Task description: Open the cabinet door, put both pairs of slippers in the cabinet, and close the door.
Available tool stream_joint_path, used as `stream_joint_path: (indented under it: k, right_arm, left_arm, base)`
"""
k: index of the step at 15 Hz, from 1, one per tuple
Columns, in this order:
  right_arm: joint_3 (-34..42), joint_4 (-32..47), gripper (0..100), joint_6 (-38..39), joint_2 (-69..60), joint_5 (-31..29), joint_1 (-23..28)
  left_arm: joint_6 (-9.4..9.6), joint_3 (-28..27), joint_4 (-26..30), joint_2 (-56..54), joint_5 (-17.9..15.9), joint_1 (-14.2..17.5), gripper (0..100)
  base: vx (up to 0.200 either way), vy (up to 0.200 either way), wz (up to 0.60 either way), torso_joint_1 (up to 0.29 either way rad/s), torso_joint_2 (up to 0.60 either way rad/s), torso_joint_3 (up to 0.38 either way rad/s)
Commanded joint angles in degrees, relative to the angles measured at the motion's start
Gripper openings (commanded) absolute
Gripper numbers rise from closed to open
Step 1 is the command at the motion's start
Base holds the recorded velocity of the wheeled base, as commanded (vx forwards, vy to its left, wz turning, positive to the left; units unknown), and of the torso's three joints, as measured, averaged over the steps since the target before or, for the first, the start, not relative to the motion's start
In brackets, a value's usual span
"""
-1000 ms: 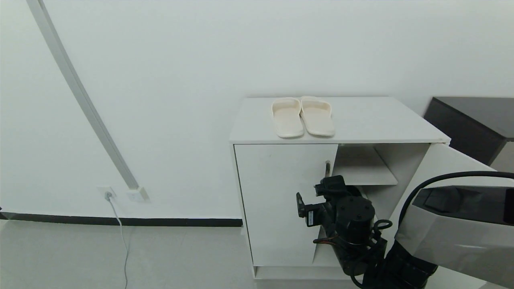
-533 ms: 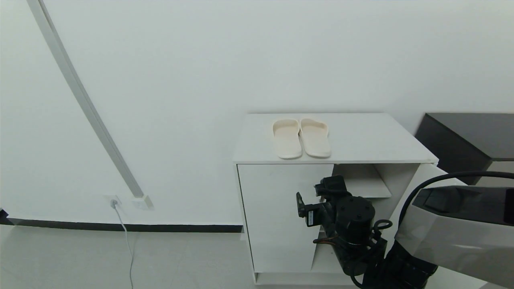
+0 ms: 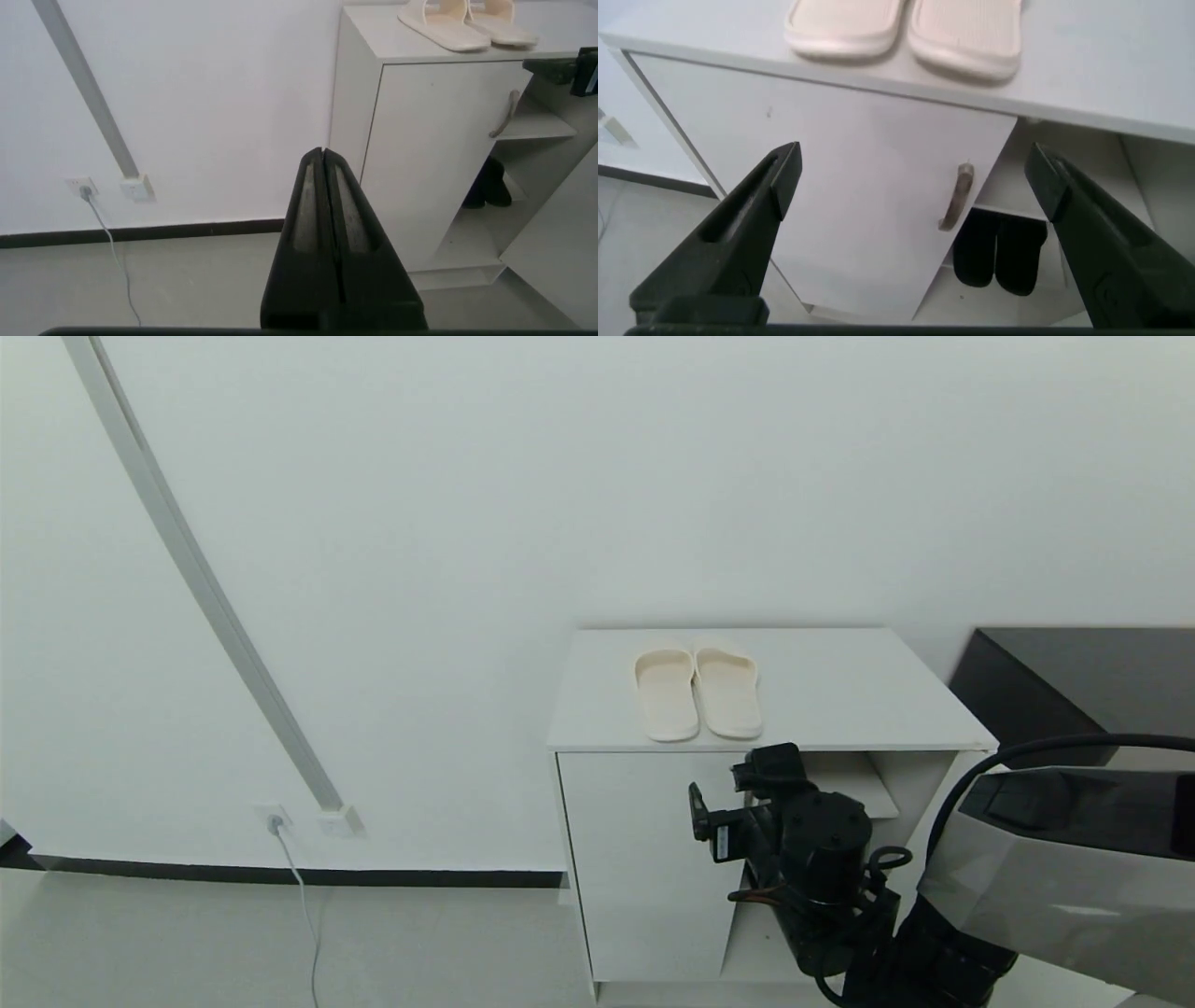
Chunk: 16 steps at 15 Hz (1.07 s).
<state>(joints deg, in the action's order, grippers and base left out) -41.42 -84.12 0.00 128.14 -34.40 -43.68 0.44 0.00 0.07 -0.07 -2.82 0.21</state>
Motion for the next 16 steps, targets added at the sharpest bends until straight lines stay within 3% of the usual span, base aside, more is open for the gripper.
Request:
stream_joint_path:
  k: [1, 7, 9, 13, 14, 16]
  right_arm:
    - [0.12, -0.44, 100, 0.0, 0.01, 0.12, 0.17]
    - [-1.82, -0.35, 100, -2.64, -0.25, 0.83, 0.35]
    - [-5.25, 8.27, 100, 0.44, -2.63, 0.83, 1.05]
    - [-18.52, 39.55, 100, 11.51, -9.75, 0.92, 1.14]
    - [-21.33, 43.6, 100, 12.83, -10.19, 0.65, 1.23]
    - [-22.21, 44.04, 100, 13.1, -10.19, 0.48, 1.32]
  left_arm:
    - [0.0, 0.0, 0.01, 0.07, 0.0, 0.06, 0]
    - [0.09, 0.0, 0.01, 0.07, 0.0, 0.06, 0]
    - [0.09, 0.0, 0.01, 0.07, 0.0, 0.06, 0]
    - [0.44, 0.0, 0.01, 0.07, -0.08, 0.06, 0]
    - [0.44, 0.0, 0.01, 0.07, -0.08, 0.06, 0]
    - [0.26, 0.0, 0.01, 0.07, -0.08, 0.06, 0]
  base:
    - [0.0, 0.0, 0.0, 0.178, -0.37, -0.207]
    - [0.0, 0.0, 0.0, 0.166, -0.35, -0.189]
    - [0.0, 0.0, 0.0, 0.141, -0.31, -0.161]
    - [0.0, 0.0, 0.0, 0.009, -0.02, -0.01]
    - [0.0, 0.0, 0.0, 0.0, 0.0, 0.0]
    - [0.0, 0.0, 0.0, 0.0, 0.0, 0.0]
